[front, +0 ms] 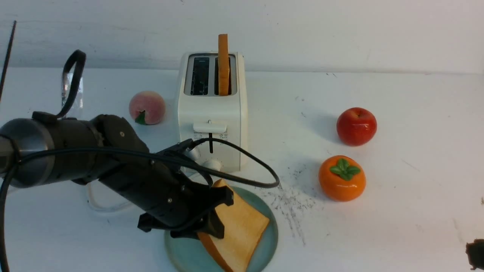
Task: Take toasted bread from bread machine on white table place on plate.
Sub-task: 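Place the slice of bread on the plate with the left gripper, then grasp the toast slice in the toaster and pull it up out of the slot with the right gripper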
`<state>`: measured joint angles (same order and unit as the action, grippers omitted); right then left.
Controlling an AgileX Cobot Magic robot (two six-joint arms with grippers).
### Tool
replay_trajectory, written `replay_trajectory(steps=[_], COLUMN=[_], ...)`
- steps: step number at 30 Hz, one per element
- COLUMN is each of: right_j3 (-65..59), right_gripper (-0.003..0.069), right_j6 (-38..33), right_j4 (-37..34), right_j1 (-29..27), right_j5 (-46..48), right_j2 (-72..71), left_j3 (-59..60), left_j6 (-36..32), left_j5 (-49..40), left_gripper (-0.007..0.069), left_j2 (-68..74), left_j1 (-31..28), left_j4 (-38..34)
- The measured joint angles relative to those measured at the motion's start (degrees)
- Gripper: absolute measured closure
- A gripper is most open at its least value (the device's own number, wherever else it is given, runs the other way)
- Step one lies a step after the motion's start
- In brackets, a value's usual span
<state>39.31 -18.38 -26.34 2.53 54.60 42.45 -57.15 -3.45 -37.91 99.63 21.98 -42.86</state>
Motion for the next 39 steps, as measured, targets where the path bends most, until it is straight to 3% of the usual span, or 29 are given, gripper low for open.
replay_trajectory(steps=[6,14,15,20,27,34,39], right_j3=[0.0,0.0,0.0,0.0,0.0,0.0,0.2], right_gripper=[0.0568,0.0566,0.0566,0.0562,0.0553,0.0547,0.0541], right_j6=[0.0,0.0,0.0,0.0,0.0,0.0,0.0], right_j4=[0.0,0.0,-0.1,-1.0,-1.3,-1.3,-2.2], right_j1=[0.0,0.0,0.0,0.0,0.0,0.0,0.0], right_j5=[0.3,0.4,0.4,0.4,0.4,0.4,-0.1], right_j2=[0.0,0.0,0.0,0.0,0.0,0.0,0.1], left_j3=[-0.3,-0.4,-0.7,-3.7,-13.4,-15.0,-15.0], left_j6=[6.1,11.9,12.6,13.2,19.2,24.4,24.9], left_j5=[0.1,-2.1,-3.5,-7.6,-16.9,-25.1,-27.7], left_gripper=[0.0487,0.0266,0.0209,0.0123,0.0106,0.0106,0.0190], left_j2=[1.0,1.0,1.0,1.0,1.0,0.9,-1.1], left_j1=[0.0,0.0,0.0,0.0,0.0,0.0,0.0], left_j4=[3.5,7.6,8.7,12.5,21.4,32.0,38.0])
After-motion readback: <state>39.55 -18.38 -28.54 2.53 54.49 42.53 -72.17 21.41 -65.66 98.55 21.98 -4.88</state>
